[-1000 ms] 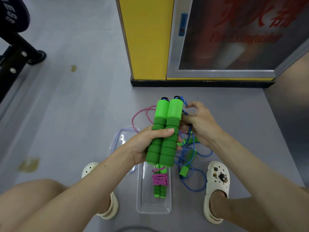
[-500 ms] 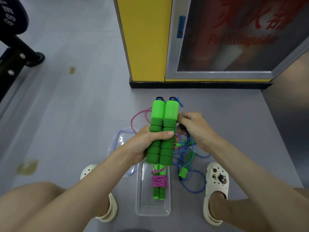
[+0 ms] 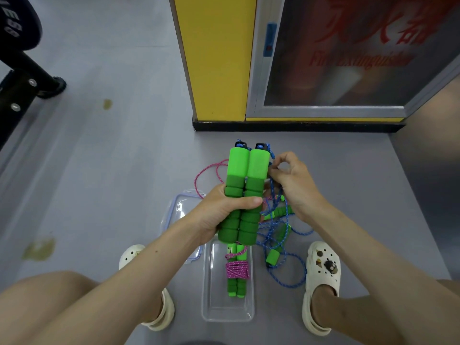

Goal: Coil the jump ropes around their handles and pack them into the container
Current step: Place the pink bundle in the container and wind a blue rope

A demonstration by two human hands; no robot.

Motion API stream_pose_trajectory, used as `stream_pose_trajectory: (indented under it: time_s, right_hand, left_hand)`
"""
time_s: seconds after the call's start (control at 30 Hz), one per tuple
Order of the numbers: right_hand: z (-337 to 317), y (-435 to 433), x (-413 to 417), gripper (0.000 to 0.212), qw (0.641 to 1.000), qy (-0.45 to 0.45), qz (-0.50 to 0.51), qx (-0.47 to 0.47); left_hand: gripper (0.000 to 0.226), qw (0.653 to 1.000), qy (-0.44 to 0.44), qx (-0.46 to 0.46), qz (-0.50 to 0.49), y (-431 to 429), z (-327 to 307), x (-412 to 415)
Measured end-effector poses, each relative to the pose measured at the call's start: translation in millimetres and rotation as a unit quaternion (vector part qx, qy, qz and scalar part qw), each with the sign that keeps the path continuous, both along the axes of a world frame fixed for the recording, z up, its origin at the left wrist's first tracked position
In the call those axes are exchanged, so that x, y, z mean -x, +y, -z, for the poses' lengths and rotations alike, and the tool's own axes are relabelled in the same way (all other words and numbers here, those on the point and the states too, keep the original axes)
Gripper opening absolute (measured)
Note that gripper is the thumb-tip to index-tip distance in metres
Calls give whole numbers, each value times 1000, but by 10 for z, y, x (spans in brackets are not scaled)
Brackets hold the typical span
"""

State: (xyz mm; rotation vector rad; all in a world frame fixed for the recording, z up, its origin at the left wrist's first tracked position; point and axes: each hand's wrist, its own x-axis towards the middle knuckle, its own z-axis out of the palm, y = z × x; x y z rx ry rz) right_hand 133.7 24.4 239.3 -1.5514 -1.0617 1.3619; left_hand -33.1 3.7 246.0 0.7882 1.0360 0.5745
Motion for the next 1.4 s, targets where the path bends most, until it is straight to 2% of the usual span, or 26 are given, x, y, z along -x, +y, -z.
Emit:
stream_pose_trajectory:
  time_s: [0.17, 0.27, 0.33, 0.43, 0.5, 0.57, 0.63, 0.7, 0.8, 0.9, 1.03, 1.17, 1.3, 1.4]
  right_hand:
    - [-22, -1, 33, 24, 999, 27, 12, 16]
    - [2, 13, 12, 32, 999, -46, 25, -4]
    - [23, 12, -27, 29, 997, -70, 38, -13]
    - [17, -1, -55, 21, 997, -54, 53, -12]
    - [28, 7, -55, 17, 996, -84, 39, -14]
    - [18, 21, -21, 11, 997, -75, 10, 21]
    - [-18, 35, 25, 28, 995, -36, -16, 88]
    - [-60, 27, 48, 44, 993, -26, -42, 106]
    - [-76, -21, 78, 41, 995, -45, -57, 73]
    - [-60, -48, 112, 43, 997, -14, -44, 56]
    - [-82, -40, 160, 36, 998, 28, -34, 48]
    - [-92, -6, 202, 33, 996, 55, -36, 61]
    - [-110, -6, 231, 45, 992, 79, -55, 83]
    - [-130, -19, 232, 70, 991, 76, -80, 70]
  left_hand:
    - [28, 1000, 9, 4, 5, -8, -2, -5]
    - [28, 1000, 8, 9, 5, -18, 9, -16]
    - [29, 1000, 7, 10, 0, -9, 7, -8]
    - [28, 1000, -2, 10, -8, 7, 3, 5]
    - [22, 1000, -1, 9, -14, 8, 10, -7]
    - [20, 1000, 6, 10, -27, 14, 25, -19]
    - [22, 999, 20, 5, -29, 32, 41, -7]
    - [20, 999, 52, -16, 0, 40, 53, 8]
    - [16, 996, 75, -27, 29, 9, 55, -23]
    - [16, 999, 54, 4, 1, -39, 65, -87]
    - [15, 998, 36, 26, -36, -30, 78, -98]
    - [23, 997, 2, 57, -43, -3, 46, -126]
    - [23, 993, -63, 95, -2, 51, -18, -69]
    - [22, 992, -71, 102, 11, 72, -21, -4]
